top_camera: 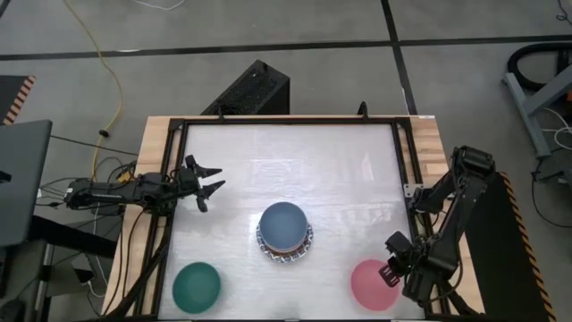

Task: Nest bowls inside each other by size order
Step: Stack the pink bowl into the blue bowl

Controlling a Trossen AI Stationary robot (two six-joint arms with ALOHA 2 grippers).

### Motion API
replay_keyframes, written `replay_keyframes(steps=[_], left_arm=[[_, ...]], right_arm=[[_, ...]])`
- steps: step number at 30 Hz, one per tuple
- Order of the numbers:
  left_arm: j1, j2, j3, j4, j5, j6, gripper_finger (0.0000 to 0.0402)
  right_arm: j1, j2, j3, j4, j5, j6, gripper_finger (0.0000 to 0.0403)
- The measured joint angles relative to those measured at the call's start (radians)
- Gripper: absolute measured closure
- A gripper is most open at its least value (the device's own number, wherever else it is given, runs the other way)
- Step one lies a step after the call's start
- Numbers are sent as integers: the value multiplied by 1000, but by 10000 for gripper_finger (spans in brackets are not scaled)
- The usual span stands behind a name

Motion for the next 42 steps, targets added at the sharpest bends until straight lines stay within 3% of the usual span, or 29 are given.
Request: replay_keyframes(steps=[7,23,28,42], left_arm=[[0,0,0,0,0,0,216],[0,0,0,0,0,0,216],[0,0,0,0,0,0,216],[0,0,0,0,0,0,216]], right_arm=[[24,-90,0,2,137,1,255],[35,-41,1,36,123,-99,255],[38,-42,1,31,190,-152,255],[35,-42,1,52,199,-187,255]])
